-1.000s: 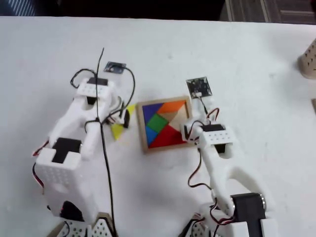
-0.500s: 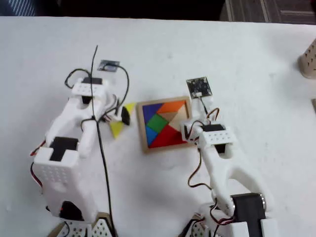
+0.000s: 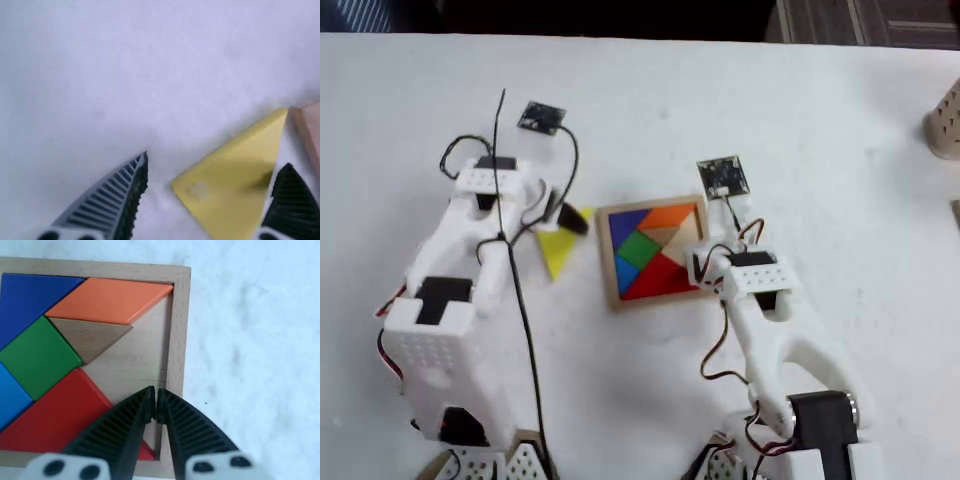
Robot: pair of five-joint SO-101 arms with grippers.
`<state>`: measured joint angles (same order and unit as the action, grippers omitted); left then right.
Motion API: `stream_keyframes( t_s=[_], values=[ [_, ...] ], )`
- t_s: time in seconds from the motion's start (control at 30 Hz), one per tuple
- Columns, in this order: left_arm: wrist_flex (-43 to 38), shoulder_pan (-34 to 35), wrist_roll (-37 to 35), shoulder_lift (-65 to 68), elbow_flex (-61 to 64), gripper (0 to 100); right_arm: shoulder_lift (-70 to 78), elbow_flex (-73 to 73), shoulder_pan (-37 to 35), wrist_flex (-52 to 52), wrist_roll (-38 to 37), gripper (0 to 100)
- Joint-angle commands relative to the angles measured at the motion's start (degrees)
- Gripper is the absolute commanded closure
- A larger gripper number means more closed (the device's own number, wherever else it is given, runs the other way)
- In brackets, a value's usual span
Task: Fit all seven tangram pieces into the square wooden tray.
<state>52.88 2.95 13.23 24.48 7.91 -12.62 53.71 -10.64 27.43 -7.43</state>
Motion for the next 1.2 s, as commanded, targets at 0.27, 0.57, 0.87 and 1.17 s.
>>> stream_keyframes(
  t_s=[0.27,0.57,0.87,1.17],
  values=[
    [2.99,-2.59,7.12,-1.36,-1.85,61,-0.13,-0.7,0.04,-1.1,-1.05,98.1],
    [4.66,-2.59,7.03,0.22,-2.29,61,-0.13,-0.7,0.04,-1.1,-1.05,98.1],
    [5.19,-4.18,7.21,0.4,-2.37,71,-0.13,-0.7,0.04,-1.1,-1.05,98.1],
    [6.24,-4.18,10.11,0.22,-1.93,71,-0.13,-0.7,0.04,-1.1,-1.05,98.1]
  ],
)
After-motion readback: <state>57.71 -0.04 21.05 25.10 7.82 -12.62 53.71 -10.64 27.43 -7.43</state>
